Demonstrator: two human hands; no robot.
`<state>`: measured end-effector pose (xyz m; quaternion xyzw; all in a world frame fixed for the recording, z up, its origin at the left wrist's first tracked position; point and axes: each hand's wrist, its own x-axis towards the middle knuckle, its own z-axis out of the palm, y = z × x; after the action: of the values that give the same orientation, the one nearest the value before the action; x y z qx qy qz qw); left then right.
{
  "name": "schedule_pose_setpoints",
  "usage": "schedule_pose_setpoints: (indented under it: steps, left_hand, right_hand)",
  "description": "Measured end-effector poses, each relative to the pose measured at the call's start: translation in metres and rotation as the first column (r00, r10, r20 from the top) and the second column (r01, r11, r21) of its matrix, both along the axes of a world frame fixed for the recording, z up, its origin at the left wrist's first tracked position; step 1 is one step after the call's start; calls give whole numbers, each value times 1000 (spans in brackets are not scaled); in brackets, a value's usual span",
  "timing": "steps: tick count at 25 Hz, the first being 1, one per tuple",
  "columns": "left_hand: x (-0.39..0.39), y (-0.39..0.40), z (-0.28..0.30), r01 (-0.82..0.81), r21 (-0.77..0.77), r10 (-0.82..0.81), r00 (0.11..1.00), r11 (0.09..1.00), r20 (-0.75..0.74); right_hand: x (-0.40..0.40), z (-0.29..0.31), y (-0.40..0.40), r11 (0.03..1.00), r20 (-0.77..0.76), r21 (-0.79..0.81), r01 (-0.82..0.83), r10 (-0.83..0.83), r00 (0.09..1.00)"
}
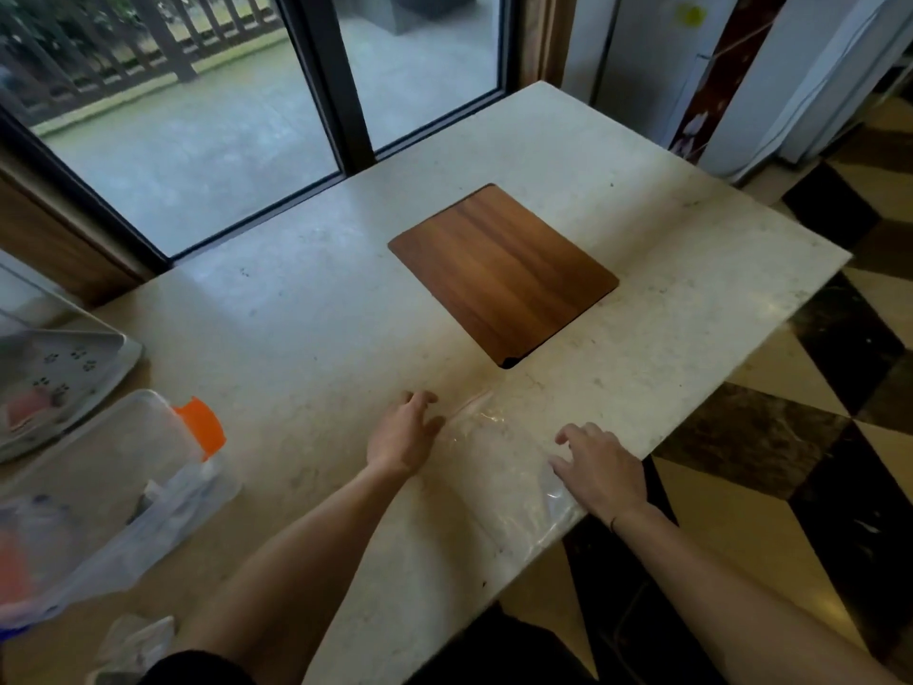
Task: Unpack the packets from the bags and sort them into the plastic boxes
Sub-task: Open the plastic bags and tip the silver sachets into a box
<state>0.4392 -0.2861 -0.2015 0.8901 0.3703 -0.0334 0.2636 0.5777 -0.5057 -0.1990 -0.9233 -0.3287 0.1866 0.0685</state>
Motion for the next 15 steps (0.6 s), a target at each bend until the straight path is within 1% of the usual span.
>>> schedule_pose_setpoints:
  steps: [3, 7, 9, 12, 15]
  left_hand:
    - [-23, 4, 12, -24, 36, 21, 998, 999, 60]
    - [-90, 22, 37, -130, 88, 120, 986, 988, 112]
    - [-136, 33, 47, -194, 121, 176, 974, 974, 143]
    - [-209, 42, 64, -292, 140, 273, 952, 946, 137]
    - [-280, 46, 79, -392, 142, 375, 917, 909, 134]
  right_hand:
    - [-4, 9, 26, 994, 80, 52, -92, 88, 993]
    - [-34, 29, 92, 949, 138, 105, -296, 281, 950]
    - [-62, 39, 129, 910, 125, 126, -396, 381, 916]
    - [-117, 53, 178, 830, 109, 149, -537, 526, 843]
    - [-184, 63, 214, 752, 117, 155, -641, 630, 768]
